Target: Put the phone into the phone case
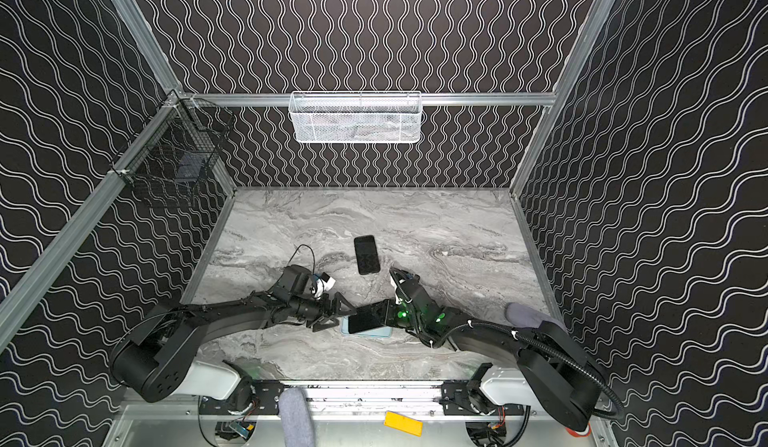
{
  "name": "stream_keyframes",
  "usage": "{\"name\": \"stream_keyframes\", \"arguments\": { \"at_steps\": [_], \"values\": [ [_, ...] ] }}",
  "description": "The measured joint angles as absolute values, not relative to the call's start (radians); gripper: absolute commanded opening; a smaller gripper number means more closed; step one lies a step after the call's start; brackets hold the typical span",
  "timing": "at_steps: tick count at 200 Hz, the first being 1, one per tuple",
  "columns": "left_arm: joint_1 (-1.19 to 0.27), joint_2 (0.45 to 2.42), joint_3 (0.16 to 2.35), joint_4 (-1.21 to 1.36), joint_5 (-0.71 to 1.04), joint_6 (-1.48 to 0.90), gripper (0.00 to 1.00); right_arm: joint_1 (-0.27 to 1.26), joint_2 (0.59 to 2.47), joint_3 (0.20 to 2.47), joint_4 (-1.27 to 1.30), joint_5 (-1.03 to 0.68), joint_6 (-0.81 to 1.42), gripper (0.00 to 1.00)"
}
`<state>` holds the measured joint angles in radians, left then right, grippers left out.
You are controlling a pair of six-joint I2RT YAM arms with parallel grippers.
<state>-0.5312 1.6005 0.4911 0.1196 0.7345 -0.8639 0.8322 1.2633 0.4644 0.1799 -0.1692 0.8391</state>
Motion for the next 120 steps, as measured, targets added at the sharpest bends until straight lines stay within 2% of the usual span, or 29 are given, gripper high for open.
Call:
{"name": "stream_keyframes", "arguments": {
  "at_steps": [21, 46, 89, 120],
  "values": [
    [-0.535, 1.600, 0.491, 0.121, 0.732, -0.864, 0.98, 0.837, 1.259, 0.471, 0.167, -0.163, 0.820, 0.39],
    [-0.538, 1.600, 0.491, 0.122, 0.728, -0.865, 0.98, 0.843, 1.256, 0.472, 0.153, -0.139, 0.810, 0.38],
    [-0.546, 1.597, 0.491, 0.122, 0.719, -0.865, 0.98, 0.866, 1.238, 0.472, 0.127, -0.111, 0.805, 0.15],
    [-0.550, 1.597, 0.492, 0.122, 0.717, -0.865, 0.98, 0.883, 1.219, 0.482, 0.185, -0.122, 0.811, 0.04]
  ]
}}
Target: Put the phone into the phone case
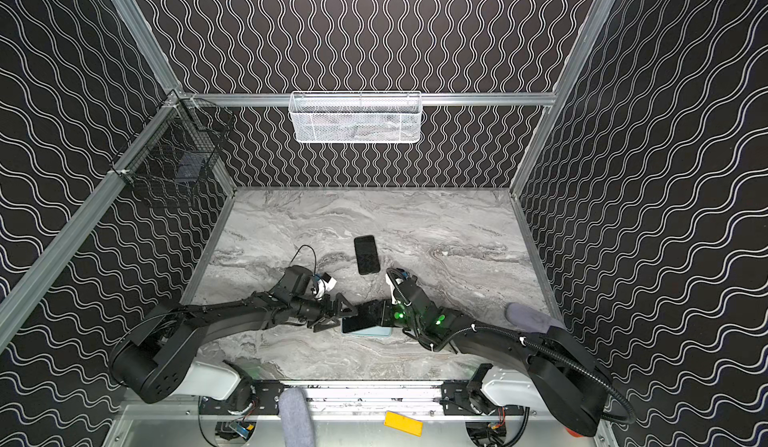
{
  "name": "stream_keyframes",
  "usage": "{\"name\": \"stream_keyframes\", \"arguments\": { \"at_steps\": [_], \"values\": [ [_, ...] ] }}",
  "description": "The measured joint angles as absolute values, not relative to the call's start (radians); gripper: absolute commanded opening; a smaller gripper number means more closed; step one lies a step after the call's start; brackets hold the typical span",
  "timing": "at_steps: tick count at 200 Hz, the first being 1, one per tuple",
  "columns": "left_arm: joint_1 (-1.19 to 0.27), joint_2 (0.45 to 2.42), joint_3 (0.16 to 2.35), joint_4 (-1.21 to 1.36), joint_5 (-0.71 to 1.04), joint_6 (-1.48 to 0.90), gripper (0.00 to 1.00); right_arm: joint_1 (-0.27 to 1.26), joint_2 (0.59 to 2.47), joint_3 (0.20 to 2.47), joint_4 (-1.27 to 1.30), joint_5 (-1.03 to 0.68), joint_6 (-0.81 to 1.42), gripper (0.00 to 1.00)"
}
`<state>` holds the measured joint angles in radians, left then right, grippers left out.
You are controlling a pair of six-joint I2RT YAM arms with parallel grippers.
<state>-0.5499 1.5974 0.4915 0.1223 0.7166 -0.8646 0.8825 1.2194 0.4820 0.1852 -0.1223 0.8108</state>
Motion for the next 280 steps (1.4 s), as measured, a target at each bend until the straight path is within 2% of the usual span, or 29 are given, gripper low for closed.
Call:
{"name": "stream_keyframes", "arguments": {
  "at_steps": [29, 97, 161, 258, 280],
  "values": [
    [-0.552, 1.597, 0.492, 0.122, 0.716, -0.865, 0.98, 0.886, 1.206, 0.488, 0.163, -0.117, 0.815, 0.00],
    [-0.553, 1.594, 0.492, 0.118, 0.712, -0.865, 0.98, 0.889, 1.155, 0.488, 0.081, -0.088, 0.861, 0.00],
    [-0.558, 1.592, 0.492, 0.118, 0.709, -0.885, 0.98, 0.891, 1.203, 0.479, 0.111, -0.085, 0.961, 0.11],
    [-0.563, 1.587, 0.492, 0.114, 0.696, -0.886, 0.98, 0.898, 1.273, 0.492, 0.140, -0.076, 0.979, 0.10],
    [-0.564, 1.584, 0.492, 0.111, 0.691, -0.886, 0.98, 0.901, 1.278, 0.491, 0.147, -0.068, 0.979, 0.13]
  ]
}}
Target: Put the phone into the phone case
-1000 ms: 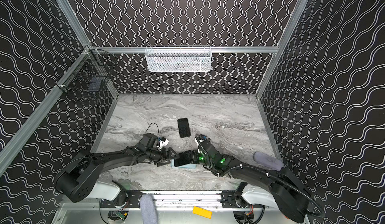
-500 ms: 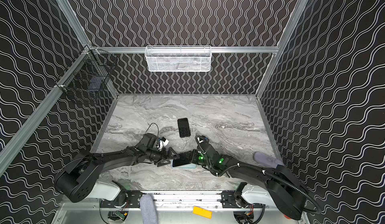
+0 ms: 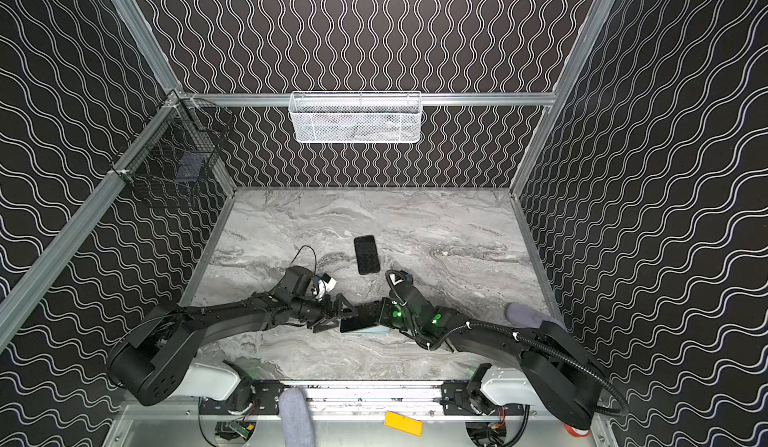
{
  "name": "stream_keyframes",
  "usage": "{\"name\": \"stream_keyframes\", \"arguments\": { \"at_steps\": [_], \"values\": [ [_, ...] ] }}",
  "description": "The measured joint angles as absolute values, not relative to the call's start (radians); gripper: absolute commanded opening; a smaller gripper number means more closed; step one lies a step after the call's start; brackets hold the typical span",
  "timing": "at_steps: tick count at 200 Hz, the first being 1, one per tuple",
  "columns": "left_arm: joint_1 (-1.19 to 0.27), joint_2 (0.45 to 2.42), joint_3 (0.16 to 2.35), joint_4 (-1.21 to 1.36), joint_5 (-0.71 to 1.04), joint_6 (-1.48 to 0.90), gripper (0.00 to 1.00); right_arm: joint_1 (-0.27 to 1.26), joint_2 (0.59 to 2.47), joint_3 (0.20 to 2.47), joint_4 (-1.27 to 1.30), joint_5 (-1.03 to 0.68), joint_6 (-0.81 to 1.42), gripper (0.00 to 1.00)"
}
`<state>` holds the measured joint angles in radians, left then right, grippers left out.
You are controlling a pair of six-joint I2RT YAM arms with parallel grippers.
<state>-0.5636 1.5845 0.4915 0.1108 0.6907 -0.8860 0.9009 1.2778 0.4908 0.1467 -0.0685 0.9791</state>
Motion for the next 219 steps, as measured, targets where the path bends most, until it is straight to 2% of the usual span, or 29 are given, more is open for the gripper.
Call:
{"name": "stream_keyframes", "arguments": {
  "at_steps": [35, 89, 143, 170, 219],
  "values": [
    [-0.567, 1.586, 0.492, 0.114, 0.688, -0.886, 0.98, 0.905, 1.289, 0.482, 0.077, -0.031, 0.968, 0.28],
    [-0.572, 1.588, 0.492, 0.118, 0.688, -0.886, 0.99, 0.913, 1.289, 0.479, -0.009, -0.009, 0.946, 0.35],
    [-0.577, 1.588, 0.493, 0.117, 0.687, -0.887, 0.98, 0.917, 1.290, 0.491, -0.083, 0.025, 0.900, 0.51],
    [-0.582, 1.588, 0.497, 0.112, 0.683, -0.887, 0.98, 0.922, 1.258, 0.492, -0.123, 0.052, 0.893, 0.55],
    [-0.587, 1.595, 0.502, 0.113, 0.683, -0.890, 0.98, 0.924, 1.185, 0.506, -0.199, 0.114, 0.877, 0.54]
  ]
}}
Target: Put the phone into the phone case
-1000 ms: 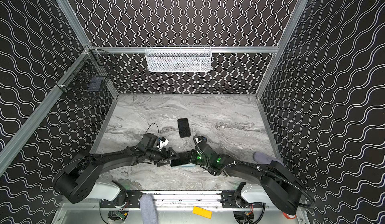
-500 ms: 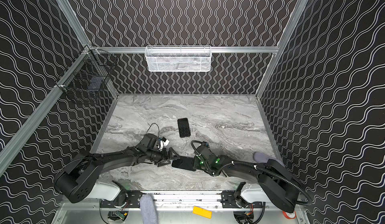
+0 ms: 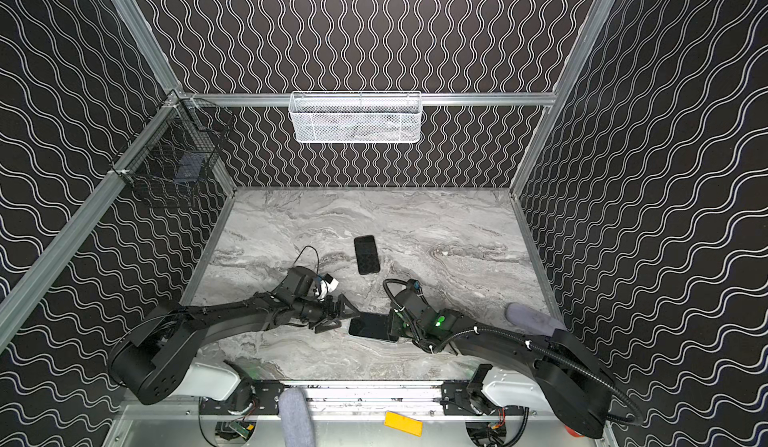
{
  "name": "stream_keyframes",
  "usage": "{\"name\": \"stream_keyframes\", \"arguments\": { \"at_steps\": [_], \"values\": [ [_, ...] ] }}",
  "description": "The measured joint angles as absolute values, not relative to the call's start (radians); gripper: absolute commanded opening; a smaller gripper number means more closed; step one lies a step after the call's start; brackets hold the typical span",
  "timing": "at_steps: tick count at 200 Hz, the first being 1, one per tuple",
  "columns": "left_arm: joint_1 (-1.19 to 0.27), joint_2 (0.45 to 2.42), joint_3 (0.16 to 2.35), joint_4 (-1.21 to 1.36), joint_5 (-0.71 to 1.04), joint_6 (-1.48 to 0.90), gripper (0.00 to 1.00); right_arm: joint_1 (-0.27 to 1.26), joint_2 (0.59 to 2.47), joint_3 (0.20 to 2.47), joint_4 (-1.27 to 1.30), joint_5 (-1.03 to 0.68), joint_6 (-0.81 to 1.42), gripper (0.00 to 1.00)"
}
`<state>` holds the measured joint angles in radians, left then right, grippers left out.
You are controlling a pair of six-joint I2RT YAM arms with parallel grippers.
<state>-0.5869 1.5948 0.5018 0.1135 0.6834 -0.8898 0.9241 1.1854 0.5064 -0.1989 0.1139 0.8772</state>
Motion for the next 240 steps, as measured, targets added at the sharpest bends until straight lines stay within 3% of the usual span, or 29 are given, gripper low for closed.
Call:
{"name": "stream_keyframes", "arguments": {
  "at_steps": [41, 69, 138, 166, 240],
  "values": [
    [-0.595, 1.599, 0.503, 0.117, 0.677, -0.891, 0.91, 0.925, 1.200, 0.511, -0.217, 0.125, 0.873, 0.52],
    [-0.595, 1.601, 0.503, 0.103, 0.657, -0.891, 0.79, 0.925, 1.196, 0.503, -0.223, 0.130, 0.879, 0.52],
    [-0.605, 1.670, 0.510, 0.173, 0.663, -0.891, 0.70, 0.928, 1.231, 0.496, -0.208, 0.128, 0.878, 0.40],
    [-0.608, 1.687, 0.512, 0.184, 0.654, -0.891, 0.56, 0.931, 1.251, 0.496, -0.189, 0.121, 0.878, 0.39],
    [-0.610, 1.726, 0.529, 0.193, 0.611, -0.886, 0.44, 0.937, 1.288, 0.508, -0.181, 0.120, 0.874, 0.37]
  ]
}}
